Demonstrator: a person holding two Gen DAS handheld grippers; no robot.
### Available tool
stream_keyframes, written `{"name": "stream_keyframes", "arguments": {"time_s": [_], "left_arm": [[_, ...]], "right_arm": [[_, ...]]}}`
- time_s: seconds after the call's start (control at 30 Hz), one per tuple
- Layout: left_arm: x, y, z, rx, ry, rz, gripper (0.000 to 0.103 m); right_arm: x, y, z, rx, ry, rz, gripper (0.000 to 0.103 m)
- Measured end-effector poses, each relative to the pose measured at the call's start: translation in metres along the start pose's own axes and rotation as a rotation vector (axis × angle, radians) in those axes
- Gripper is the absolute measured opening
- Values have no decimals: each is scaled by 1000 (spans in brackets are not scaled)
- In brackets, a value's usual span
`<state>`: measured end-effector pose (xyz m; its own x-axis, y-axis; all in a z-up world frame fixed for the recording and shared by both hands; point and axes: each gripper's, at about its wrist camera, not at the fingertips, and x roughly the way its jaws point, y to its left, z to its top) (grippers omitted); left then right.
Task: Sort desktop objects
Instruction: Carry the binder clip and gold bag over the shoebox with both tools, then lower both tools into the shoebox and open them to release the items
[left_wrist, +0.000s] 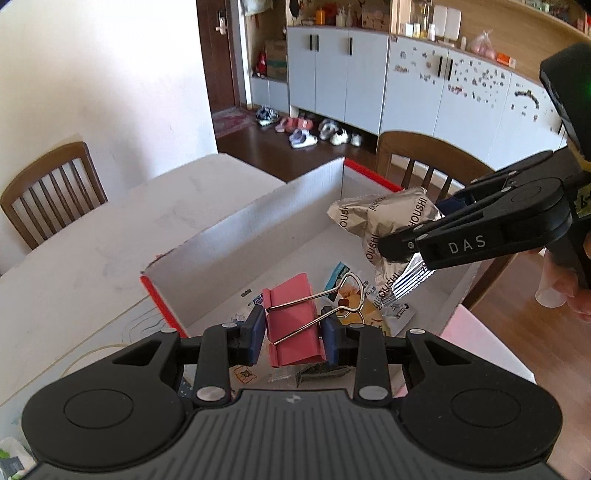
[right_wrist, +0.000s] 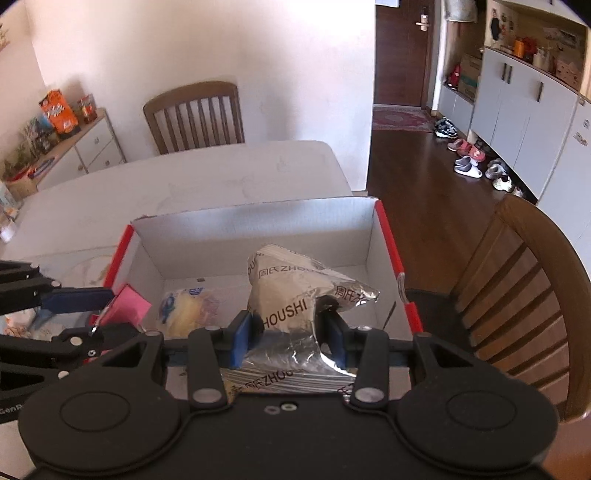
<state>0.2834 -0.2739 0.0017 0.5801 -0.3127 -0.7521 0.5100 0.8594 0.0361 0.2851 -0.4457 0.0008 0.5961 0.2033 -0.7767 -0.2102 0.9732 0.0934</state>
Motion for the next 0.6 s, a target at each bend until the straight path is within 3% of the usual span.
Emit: {"name": "stream_keyframes", "arguments": {"time_s": [0.6], "left_arm": [[71, 1, 24, 12, 149, 1, 31]], "right_arm": [[67, -9, 22, -81, 93, -19, 42]]}}
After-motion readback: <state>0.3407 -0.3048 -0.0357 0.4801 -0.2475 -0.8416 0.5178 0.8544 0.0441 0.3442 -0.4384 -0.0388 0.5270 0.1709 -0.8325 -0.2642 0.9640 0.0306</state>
